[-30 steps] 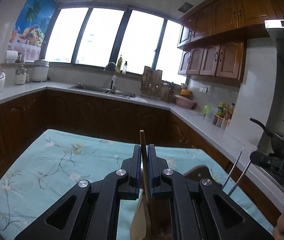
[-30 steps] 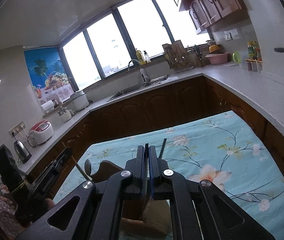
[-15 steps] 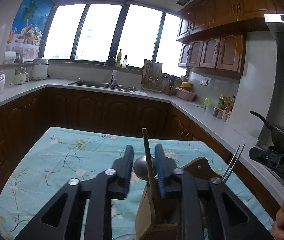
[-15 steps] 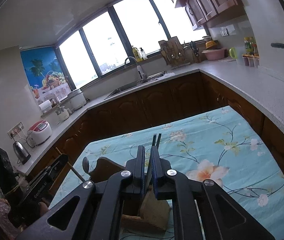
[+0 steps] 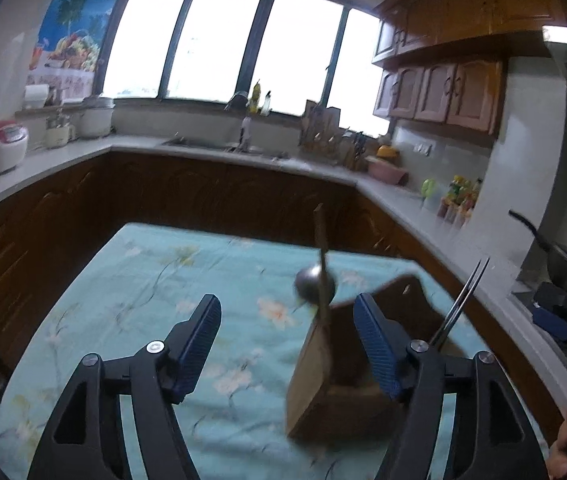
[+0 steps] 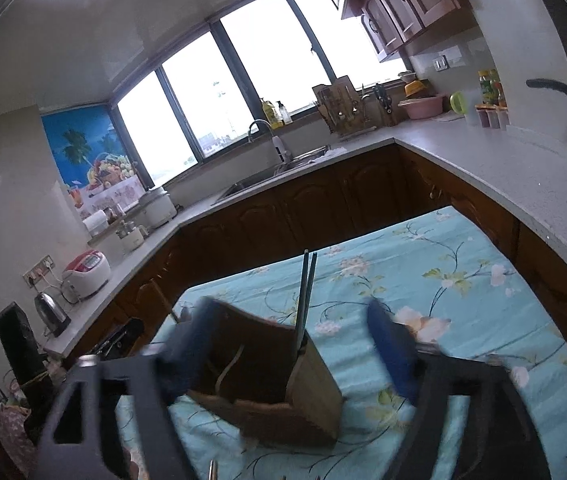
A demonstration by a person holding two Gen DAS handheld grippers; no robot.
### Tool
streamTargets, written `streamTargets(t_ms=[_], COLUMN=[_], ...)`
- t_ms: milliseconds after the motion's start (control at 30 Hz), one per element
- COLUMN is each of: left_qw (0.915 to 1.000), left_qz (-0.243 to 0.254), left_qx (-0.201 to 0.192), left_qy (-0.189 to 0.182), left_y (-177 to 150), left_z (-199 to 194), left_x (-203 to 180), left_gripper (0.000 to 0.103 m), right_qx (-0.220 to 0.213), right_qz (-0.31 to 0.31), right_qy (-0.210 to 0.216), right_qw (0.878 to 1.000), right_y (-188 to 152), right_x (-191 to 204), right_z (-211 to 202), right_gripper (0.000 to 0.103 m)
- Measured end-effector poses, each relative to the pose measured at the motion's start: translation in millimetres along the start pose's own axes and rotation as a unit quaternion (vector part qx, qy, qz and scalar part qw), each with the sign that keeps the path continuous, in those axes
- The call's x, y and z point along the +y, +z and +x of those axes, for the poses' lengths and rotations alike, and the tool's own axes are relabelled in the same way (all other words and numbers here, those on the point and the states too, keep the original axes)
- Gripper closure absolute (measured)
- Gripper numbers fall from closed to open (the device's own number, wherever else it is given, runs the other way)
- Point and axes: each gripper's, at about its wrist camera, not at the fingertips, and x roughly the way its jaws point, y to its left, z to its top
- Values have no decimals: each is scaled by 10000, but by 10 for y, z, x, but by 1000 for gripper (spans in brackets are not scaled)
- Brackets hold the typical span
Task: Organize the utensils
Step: 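Move both open tools back down to the utensils on the tablecloth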
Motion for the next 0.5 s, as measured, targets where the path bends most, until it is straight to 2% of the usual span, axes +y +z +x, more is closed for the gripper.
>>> streamTargets(t_ms=[300,500], left_qw=[9955,9916], left_qz=[-467,-632], left_qx=[781,1071], left_qy=[264,358], left_y=[-294,-466], left_z=[-356,-636], left_x=[256,368], left_gripper=[34,34], right_qx=[402,668], right_qz=[135,129], right_qy=[-21,-105], right_qw=[9991,9976], right_y=[-375,-667], right_x=[-97,-117], right_z=[-195,-346], right_gripper=[18,18])
